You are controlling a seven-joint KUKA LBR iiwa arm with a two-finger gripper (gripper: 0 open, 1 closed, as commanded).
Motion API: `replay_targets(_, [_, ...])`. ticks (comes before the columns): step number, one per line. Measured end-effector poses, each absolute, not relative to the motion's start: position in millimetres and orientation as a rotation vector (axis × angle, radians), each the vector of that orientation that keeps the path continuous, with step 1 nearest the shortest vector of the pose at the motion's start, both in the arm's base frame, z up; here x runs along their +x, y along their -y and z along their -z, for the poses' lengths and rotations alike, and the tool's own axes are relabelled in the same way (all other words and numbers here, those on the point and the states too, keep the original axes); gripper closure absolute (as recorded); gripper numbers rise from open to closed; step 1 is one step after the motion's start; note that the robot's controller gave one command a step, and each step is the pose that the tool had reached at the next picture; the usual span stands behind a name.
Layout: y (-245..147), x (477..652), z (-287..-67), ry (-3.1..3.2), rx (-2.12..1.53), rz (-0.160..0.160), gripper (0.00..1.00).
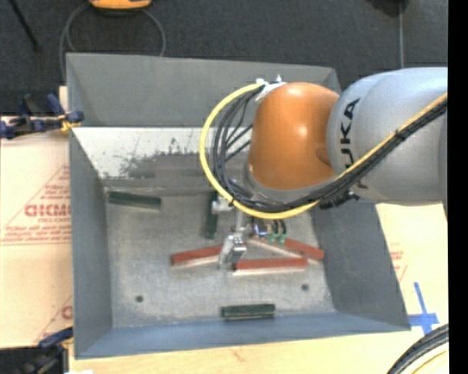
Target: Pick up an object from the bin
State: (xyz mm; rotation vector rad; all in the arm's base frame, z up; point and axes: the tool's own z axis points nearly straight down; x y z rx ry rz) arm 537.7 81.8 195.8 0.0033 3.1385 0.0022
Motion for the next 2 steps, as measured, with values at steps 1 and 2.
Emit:
replay_targets(1, [-81.8,537.7,-195.8,-3.138,0.004,-0.002,0.00])
replay_targets(2, [-70.4,557.8,-145.1,-3.130,-0.056,-0.001,0.00])
